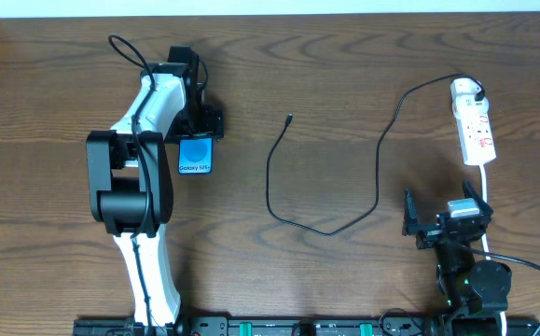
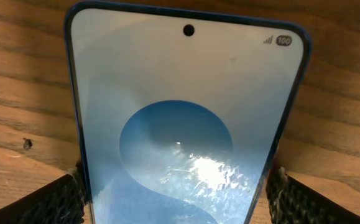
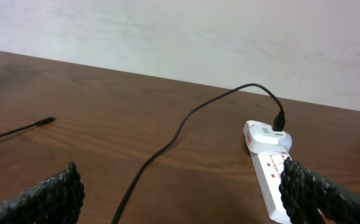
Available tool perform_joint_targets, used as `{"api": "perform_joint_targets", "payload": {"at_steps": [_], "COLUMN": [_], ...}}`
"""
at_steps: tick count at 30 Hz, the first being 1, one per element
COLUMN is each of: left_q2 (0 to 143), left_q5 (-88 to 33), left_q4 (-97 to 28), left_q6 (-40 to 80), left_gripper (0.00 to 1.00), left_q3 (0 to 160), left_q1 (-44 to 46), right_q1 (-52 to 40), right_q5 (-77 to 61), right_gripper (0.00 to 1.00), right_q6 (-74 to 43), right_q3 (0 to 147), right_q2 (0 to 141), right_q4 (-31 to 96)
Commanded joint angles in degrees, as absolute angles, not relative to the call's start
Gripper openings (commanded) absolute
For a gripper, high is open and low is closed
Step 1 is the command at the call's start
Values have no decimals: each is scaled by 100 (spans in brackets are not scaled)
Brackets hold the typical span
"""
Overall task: Plug charger to phone and switch on socket
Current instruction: 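Lower the left gripper and close it on the phone's sides, then lift the phone with the left gripper and tilt it upright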
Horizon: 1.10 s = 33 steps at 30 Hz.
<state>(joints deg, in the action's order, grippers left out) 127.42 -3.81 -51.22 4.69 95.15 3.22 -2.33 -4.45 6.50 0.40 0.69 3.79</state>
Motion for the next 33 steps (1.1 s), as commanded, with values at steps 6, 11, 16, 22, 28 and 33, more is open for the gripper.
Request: {"api": "perform_joint_targets", "payload": {"at_steps": [6,11,16,22,28,33], "left_q2": [12947,12947,12947,12943,12897,12693], "left_q5": [-318,-318,-320,-320,-320,-322], "left_q4": [-5218,-5218,-5214,-5207,-5371,-5391], "left_q6": [499,499,499,502,502,502], "left_gripper": [81,78,77,74,73,73], "left_q3": [9288,9288,9290,9325,9577,9653], "left_q1": [395,395,395,395,395,395], "right_q1": [-233,-235,-233,-233,-235,-233], "right_q5": [-445,-445,-445,-445,-445,-445], "right_gripper": [99,99,99,99,99,99], "right_q6": [604,604,604,604,604,604], "right_q3": [32,32,32,32,32,32], "right_q2": [38,38,38,38,38,38], "right_q4": [401,401,401,401,401,401]}}
